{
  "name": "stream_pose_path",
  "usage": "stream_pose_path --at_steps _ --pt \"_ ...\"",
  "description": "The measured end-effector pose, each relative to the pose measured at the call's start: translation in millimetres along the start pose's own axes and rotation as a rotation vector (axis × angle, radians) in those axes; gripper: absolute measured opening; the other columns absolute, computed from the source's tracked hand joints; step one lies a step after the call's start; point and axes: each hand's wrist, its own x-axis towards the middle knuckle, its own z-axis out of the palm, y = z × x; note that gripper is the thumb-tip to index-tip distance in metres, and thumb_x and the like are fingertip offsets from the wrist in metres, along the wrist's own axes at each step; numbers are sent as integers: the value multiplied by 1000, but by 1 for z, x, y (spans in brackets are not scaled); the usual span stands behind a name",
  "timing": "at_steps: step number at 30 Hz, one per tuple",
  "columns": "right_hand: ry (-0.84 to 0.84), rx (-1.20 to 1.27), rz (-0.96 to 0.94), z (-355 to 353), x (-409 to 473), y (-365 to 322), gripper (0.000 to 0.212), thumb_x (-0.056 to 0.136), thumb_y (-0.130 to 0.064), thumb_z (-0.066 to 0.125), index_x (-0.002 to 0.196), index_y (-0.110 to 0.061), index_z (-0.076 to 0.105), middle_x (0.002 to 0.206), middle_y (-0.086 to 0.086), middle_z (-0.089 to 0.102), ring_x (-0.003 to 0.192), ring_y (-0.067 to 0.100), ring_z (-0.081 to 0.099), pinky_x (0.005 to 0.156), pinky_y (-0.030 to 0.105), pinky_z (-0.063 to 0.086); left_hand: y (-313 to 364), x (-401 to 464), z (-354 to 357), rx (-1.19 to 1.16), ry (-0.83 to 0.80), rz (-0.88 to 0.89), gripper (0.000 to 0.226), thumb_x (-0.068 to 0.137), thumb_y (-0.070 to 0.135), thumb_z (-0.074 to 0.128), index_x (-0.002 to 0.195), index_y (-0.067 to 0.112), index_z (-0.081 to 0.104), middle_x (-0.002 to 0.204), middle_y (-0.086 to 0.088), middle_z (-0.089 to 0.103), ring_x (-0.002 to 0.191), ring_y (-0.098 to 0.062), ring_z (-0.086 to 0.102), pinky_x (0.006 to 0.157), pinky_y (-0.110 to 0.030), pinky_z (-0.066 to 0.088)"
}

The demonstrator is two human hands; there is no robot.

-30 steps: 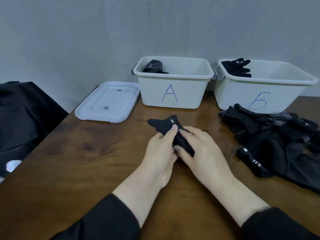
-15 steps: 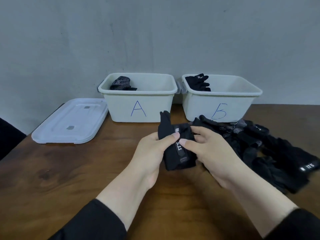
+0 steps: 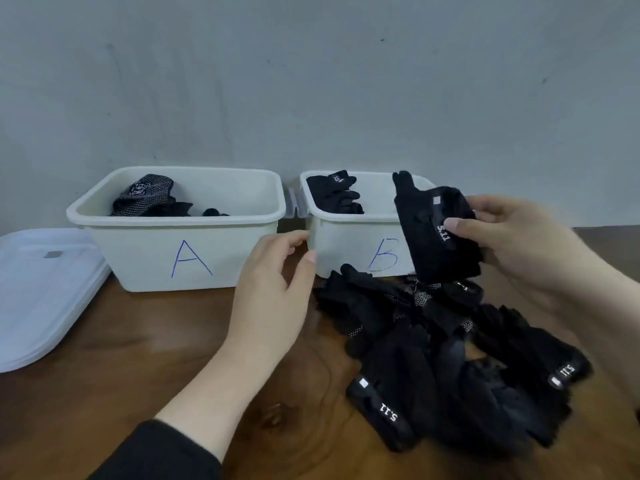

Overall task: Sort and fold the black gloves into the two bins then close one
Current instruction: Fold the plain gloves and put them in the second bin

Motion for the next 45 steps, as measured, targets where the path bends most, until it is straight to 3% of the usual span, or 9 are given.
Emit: stream_pose_path --at_steps 8,13,16,19,23,29,35,41,45 --pt "48 -200 -3 -22 113 -22 12 90 -10 74 101 -12 73 102 8 77 88 21 72 80 33 57 -22 57 28 421 18 388 42 97 30 49 133 14 63 132 -1 60 132 -18 47 119 -46 25" --pt "-13 -390 127 2 168 -20 11 84 -13 80 89 -8 73 92 13 73 79 26 66 79 36 57 -25 75 40 671 -130 385 53 96 47 40 132 17 65 136 0 64 132 -20 55 118 -48 19" --pt "-31 -444 210 17 191 -15 29 84 -13 81 105 4 71 98 18 72 78 28 66 83 42 62 -24 79 41 710 -142 394 56 96 49 39 132 16 66 136 -1 65 131 -19 57 115 -45 21" --pt "-103 -571 308 32 203 -3 28 89 -7 76 110 9 66 86 16 69 66 23 64 51 25 56 -23 78 40 725 -153 401 56 95 49 40 133 17 66 135 0 65 131 -18 57 115 -44 21" --pt "-165 -666 390 53 216 19 17 94 -9 70 94 5 61 81 13 62 54 20 62 44 22 50 -23 79 38 725 -176 405 55 95 49 41 135 18 64 137 1 64 133 -17 55 115 -43 21" --pt "-379 -1166 409 68 228 31 34 86 -46 76 101 -15 74 99 0 72 90 22 67 97 43 55 -23 81 36 714 -191 394 56 94 50 41 136 20 63 138 3 63 134 -15 54 116 -43 20" --pt "-384 -1374 366 71 228 30 45 89 -58 67 86 -13 66 90 3 68 83 27 62 81 34 50 -23 81 37 739 -186 411 58 93 51 40 135 19 63 137 2 63 133 -17 55 115 -43 21" --pt "-190 -1285 114 63 221 16 54 93 -51 66 114 -2 65 100 12 69 90 32 66 85 37 54 -25 82 36 733 -198 400 60 92 52 37 137 20 61 139 1 62 135 -17 54 115 -43 18" --pt "-44 -1048 -106 54 191 -10 38 98 -41 62 109 -7 72 106 11 72 95 29 64 78 32 50 -26 82 37 724 -199 407 62 93 53 36 138 19 60 140 1 61 137 -17 52 117 -44 16"
